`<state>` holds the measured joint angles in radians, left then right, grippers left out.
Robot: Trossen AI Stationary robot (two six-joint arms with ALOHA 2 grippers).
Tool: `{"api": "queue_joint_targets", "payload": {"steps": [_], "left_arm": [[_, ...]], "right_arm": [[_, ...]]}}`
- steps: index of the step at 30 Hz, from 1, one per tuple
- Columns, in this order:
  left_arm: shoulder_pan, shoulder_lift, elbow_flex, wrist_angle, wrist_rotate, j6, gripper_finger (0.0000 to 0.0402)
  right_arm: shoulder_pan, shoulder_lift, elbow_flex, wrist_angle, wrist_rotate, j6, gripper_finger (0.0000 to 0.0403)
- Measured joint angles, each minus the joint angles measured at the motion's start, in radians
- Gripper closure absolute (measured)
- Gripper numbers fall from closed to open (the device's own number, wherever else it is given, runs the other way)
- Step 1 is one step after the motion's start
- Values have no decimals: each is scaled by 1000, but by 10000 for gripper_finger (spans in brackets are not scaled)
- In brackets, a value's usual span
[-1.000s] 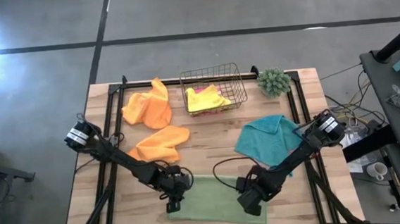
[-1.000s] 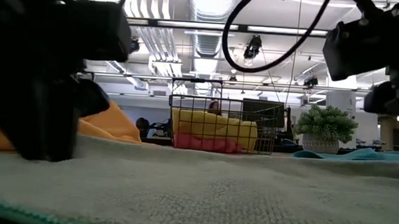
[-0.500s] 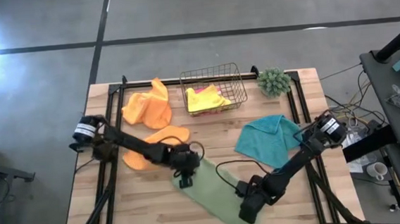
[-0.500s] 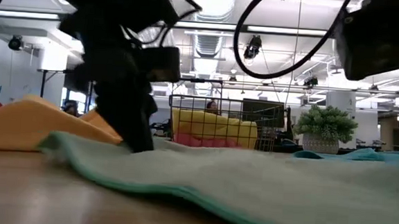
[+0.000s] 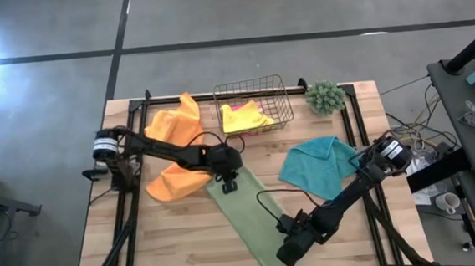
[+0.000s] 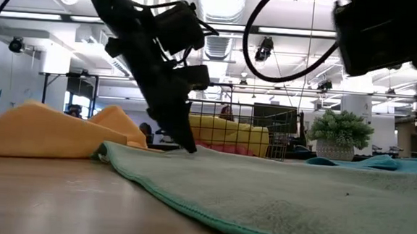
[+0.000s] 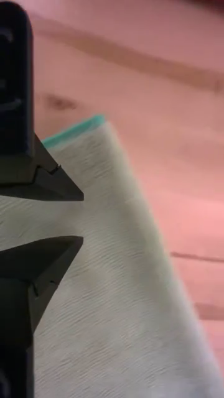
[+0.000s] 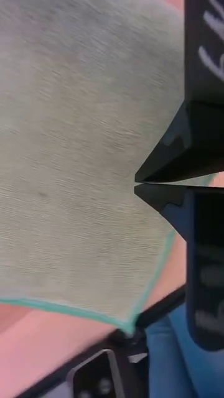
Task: Fold microfiber towels
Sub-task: Fold the green microfiber cloth
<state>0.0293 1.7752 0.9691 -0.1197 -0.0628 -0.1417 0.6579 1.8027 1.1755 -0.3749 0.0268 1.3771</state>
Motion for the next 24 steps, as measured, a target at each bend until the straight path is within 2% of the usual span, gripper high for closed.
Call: {"api": "queue_joint_targets", "payload": {"steps": [5,9,15,19,22,24], "left_arm": [[20,-6,4,26,2,-6,316],[2,-74,9,-105,36,-7,316],[-84,-208,-20,-276,110,-20,316],[-142,-213,-61,-257,113,-37,316],[-155,-170,-88,-136,110,-86,316],[-155,-130,-95,-113,107,-114,316]], "right_arm": [[-36,12,-2,7,1,-18,394],[-26,12,8,-5,17,-31,394],[13,6,60,-192,35,8,394],[15,7,54,-226,80,27,394],[-1,18,46,-224,86,20,394],[-4,32,43,-219,82,20,394]]}}
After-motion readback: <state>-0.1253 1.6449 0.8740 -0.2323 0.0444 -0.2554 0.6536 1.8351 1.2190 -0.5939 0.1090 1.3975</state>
